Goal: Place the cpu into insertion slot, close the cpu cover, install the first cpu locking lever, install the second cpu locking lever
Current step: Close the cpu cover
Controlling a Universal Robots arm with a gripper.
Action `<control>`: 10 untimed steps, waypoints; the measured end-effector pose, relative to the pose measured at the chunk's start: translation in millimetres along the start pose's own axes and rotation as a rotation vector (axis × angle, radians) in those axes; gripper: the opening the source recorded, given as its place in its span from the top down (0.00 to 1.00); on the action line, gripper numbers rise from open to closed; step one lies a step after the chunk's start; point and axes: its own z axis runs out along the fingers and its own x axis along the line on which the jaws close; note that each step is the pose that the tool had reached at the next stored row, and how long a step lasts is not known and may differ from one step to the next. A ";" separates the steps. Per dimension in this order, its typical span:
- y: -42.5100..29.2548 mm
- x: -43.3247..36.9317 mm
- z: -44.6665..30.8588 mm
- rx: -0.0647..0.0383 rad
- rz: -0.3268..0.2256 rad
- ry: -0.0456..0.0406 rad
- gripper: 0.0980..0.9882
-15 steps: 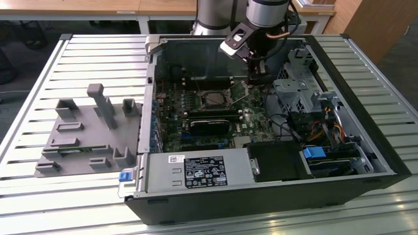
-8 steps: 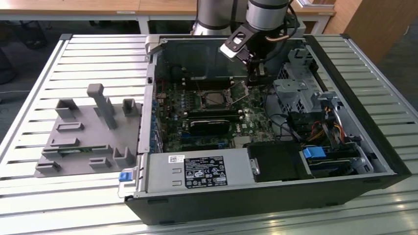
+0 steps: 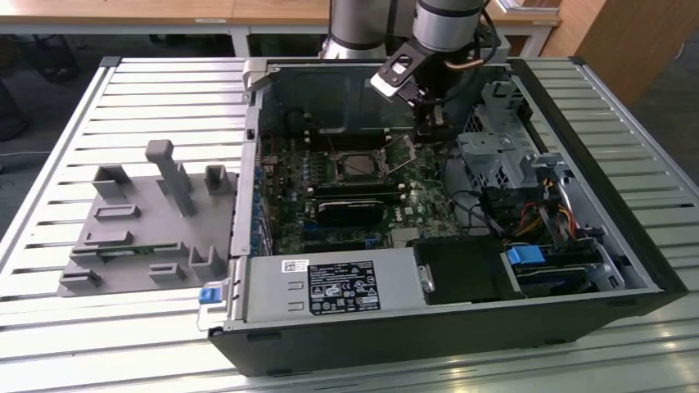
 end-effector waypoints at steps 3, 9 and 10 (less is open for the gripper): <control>3.0 0.2 1.6 0.001 -0.006 0.0001 0.99; 8.3 0.5 2.9 0.002 -0.012 0.0007 0.99; 9.8 0.5 3.2 0.002 -0.013 0.0007 0.99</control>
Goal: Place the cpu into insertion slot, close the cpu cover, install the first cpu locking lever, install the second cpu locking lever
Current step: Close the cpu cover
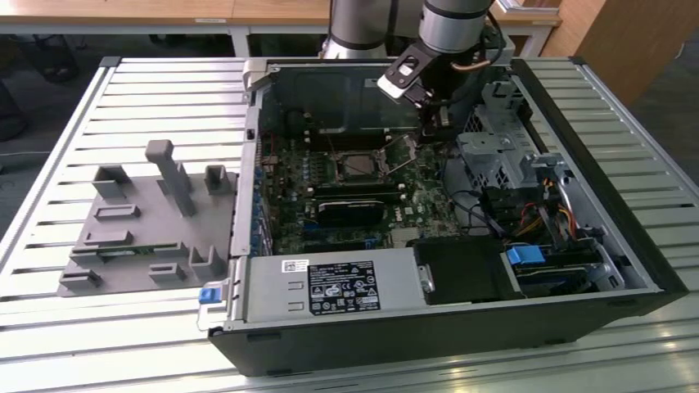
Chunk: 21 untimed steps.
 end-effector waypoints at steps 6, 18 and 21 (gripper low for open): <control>2.1 0.0 5.4 0.001 -0.003 0.0000 0.99; -13.6 0.0 10.8 0.001 -0.005 0.0007 0.99; -21.2 0.0 10.4 0.001 -0.005 0.0008 0.99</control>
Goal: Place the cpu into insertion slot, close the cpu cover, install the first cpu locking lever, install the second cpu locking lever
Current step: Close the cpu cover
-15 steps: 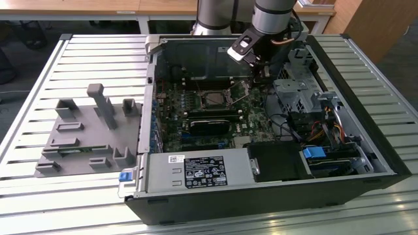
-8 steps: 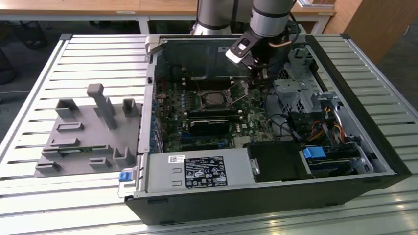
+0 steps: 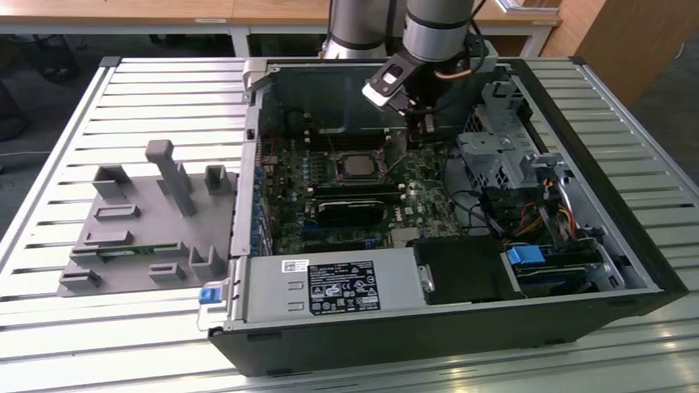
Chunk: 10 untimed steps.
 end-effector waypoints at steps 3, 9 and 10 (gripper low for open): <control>-8.1 0.1 -0.4 0.000 0.000 -0.0001 0.99; -24.1 0.2 -1.1 0.000 0.000 0.0000 0.99; -25.9 0.2 -1.1 0.000 0.000 0.0001 0.99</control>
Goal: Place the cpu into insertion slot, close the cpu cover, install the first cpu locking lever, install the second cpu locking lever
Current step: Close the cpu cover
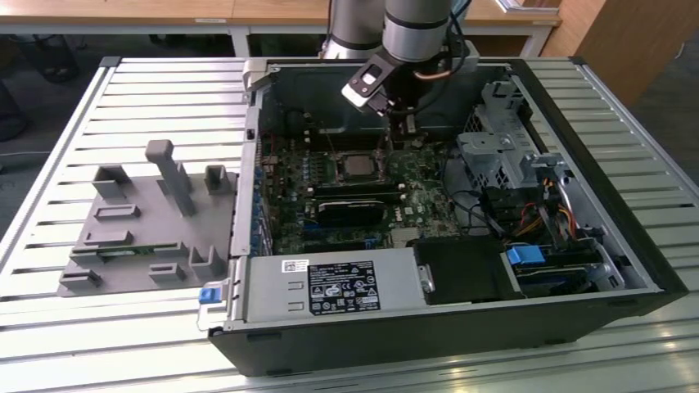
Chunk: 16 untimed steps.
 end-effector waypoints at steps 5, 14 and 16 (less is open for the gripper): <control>-5.5 0.1 0.6 0.000 0.000 -0.0002 0.99; -15.4 0.1 3.0 0.000 0.000 -0.0001 0.99; -19.5 0.1 4.1 0.000 0.000 -0.0001 0.99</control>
